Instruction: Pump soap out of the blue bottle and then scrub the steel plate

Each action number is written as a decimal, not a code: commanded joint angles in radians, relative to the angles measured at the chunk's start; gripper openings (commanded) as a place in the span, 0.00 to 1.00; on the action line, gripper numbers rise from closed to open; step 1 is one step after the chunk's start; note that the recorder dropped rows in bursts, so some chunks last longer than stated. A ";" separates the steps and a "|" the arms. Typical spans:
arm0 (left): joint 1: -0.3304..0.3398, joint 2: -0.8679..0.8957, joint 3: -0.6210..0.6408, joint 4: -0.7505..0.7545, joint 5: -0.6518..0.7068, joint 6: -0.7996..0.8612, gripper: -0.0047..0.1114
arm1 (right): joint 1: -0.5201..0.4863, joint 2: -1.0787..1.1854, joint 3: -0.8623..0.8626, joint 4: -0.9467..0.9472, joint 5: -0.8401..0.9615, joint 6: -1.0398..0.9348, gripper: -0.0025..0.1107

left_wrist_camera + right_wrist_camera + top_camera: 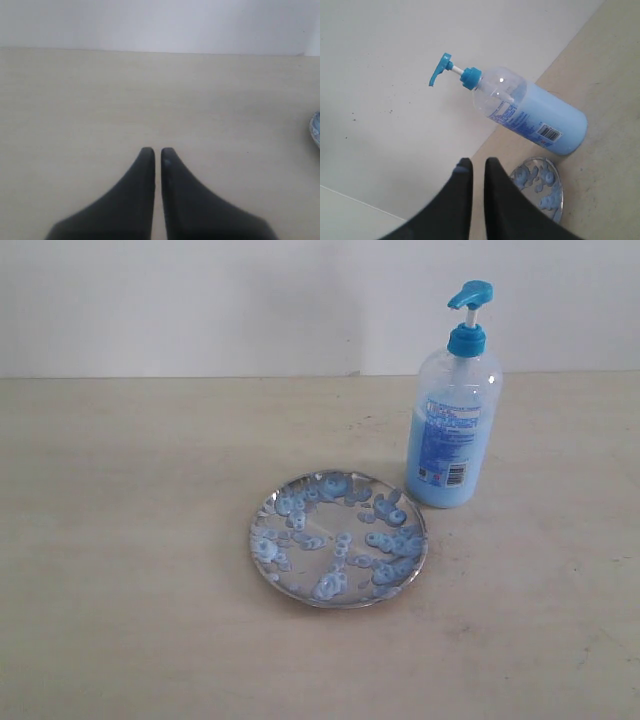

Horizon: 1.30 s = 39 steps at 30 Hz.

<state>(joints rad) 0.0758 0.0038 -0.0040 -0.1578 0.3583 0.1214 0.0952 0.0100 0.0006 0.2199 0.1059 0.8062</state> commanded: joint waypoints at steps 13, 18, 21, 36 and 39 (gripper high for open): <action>-0.004 -0.004 0.004 -0.012 0.001 -0.007 0.08 | -0.213 0.001 -0.001 -0.006 0.244 -0.994 0.06; -0.004 -0.004 0.004 -0.012 0.001 -0.007 0.08 | -0.213 0.001 -0.001 -0.156 0.228 -0.875 0.06; -0.004 -0.004 0.004 -0.012 0.001 -0.007 0.08 | -0.213 0.001 -0.001 -0.158 0.228 -0.875 0.06; -0.004 -0.004 0.004 -0.012 0.001 -0.002 0.08 | -0.172 0.001 -0.001 -0.155 0.213 -0.873 0.06; -0.004 -0.004 0.004 -0.012 0.001 -0.002 0.08 | -0.172 0.001 -0.001 -0.155 0.213 -0.873 0.06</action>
<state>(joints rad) 0.0758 0.0038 -0.0040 -0.1578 0.3597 0.1214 -0.0796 0.0100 0.0006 0.0696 0.3321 -0.0683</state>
